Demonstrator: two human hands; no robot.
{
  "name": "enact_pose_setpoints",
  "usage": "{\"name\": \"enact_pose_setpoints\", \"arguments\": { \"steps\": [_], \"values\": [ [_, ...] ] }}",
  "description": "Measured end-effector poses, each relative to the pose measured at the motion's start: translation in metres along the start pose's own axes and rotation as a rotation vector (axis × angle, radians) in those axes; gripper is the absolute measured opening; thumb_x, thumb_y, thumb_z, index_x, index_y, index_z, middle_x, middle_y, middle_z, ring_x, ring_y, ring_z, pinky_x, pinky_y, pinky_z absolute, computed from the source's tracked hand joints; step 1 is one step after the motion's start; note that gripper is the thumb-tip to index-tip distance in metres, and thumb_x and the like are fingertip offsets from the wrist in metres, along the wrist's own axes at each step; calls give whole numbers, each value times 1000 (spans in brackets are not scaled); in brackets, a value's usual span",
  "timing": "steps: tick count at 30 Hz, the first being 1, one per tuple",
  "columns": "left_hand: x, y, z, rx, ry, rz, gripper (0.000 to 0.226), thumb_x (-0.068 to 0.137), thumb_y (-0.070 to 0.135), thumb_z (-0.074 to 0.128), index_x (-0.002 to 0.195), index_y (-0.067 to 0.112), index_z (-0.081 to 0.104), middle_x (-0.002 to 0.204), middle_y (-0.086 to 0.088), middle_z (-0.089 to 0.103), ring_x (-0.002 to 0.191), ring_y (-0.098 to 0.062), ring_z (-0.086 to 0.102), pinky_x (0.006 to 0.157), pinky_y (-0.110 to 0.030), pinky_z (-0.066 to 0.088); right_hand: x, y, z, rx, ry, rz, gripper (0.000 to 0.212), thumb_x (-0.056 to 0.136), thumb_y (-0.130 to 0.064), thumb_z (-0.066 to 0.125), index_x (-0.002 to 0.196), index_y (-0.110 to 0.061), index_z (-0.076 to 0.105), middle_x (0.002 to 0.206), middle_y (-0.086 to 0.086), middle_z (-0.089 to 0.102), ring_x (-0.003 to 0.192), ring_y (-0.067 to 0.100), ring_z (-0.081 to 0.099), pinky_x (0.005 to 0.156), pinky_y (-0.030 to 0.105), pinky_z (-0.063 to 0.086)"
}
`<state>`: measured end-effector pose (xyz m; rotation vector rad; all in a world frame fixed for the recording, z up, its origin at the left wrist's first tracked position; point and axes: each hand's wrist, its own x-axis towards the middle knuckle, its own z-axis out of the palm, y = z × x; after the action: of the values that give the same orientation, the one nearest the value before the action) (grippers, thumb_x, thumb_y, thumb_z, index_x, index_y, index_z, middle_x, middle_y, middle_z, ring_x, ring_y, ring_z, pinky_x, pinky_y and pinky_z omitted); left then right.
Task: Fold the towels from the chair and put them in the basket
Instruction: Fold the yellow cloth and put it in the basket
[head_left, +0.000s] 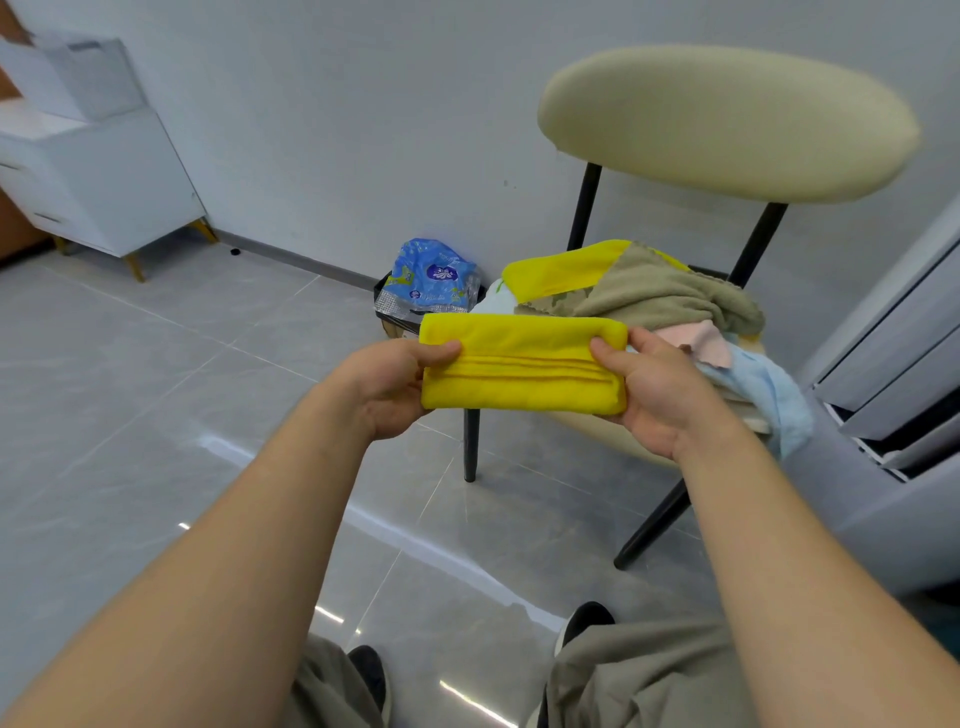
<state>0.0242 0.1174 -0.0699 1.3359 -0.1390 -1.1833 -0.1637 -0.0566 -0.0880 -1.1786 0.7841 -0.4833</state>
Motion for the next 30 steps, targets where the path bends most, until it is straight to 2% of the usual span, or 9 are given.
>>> {"name": "enact_pose_setpoints", "arguments": {
  "steps": [3, 6, 10, 14, 17, 21, 24, 27, 30],
  "values": [
    [2, -2, 0, 20, 23, 57, 35, 96, 9, 61, 130, 9, 60, 118, -12, 71, 94, -26, 72, 66, -35, 63, -3, 1, 5, -139, 31, -60, 28, 98, -28, 63, 125, -20, 57, 112, 6, 68, 79, 25, 68, 51, 31, 52],
    [7, -7, -1, 13, 66, 100, 31, 97, 9, 60, 128, 11, 60, 111, -10, 73, 80, -21, 73, 58, -28, 59, -1, 1, 6, -66, 47, -53, 31, 96, -22, 66, 124, -11, 59, 102, 10, 68, 65, 19, 64, 45, 25, 47],
    [13, -12, -4, -44, 87, 87, 12, 100, 9, 55, 109, 14, 61, 97, -8, 73, 75, -20, 72, 59, -29, 62, 7, 7, 9, 79, 8, 66, 13, 96, -9, 62, 106, -2, 66, 95, 10, 71, 73, 16, 65, 53, 22, 55],
    [38, -26, -22, -74, 80, 66, 31, 100, 9, 52, 131, 7, 57, 117, -14, 71, 100, -30, 72, 76, -37, 63, 28, 31, 11, 62, 46, 144, 20, 96, -14, 62, 113, -5, 68, 100, 9, 74, 84, 20, 69, 69, 33, 60],
    [68, -42, -41, -123, 68, 23, 37, 100, 5, 48, 136, 2, 54, 118, -16, 71, 102, -31, 72, 75, -38, 63, 52, 40, 16, 36, 59, 125, 25, 93, -16, 65, 116, -5, 69, 107, 12, 76, 98, 24, 71, 88, 41, 57],
    [107, -38, -59, -225, 53, -21, 36, 99, 3, 46, 134, 1, 55, 122, -17, 69, 108, -33, 69, 81, -40, 61, 80, 52, 30, 90, 119, 160, 27, 90, -17, 67, 115, -4, 70, 109, 11, 76, 102, 25, 72, 87, 42, 58],
    [109, -24, -61, -271, 79, -80, 37, 97, 2, 47, 133, 0, 56, 122, -17, 69, 109, -32, 69, 84, -41, 61, 87, 42, 45, 178, 167, 266, 30, 90, -14, 66, 117, -3, 68, 112, 14, 74, 106, 28, 71, 91, 46, 56],
    [83, 7, -61, -309, 127, -176, 37, 96, 0, 47, 132, 1, 57, 121, -17, 70, 111, -32, 68, 87, -41, 60, 87, 1, 70, 136, 176, 343, 25, 93, -12, 64, 115, -3, 69, 112, 15, 74, 104, 28, 71, 89, 45, 58],
    [29, 75, -67, -309, 162, -228, 37, 97, -1, 48, 133, 2, 56, 122, -16, 69, 112, -33, 67, 82, -39, 61, 69, -70, 111, 67, 133, 406, 25, 94, -10, 62, 117, -5, 69, 114, 14, 74, 105, 27, 70, 88, 42, 57]
  ]
}}
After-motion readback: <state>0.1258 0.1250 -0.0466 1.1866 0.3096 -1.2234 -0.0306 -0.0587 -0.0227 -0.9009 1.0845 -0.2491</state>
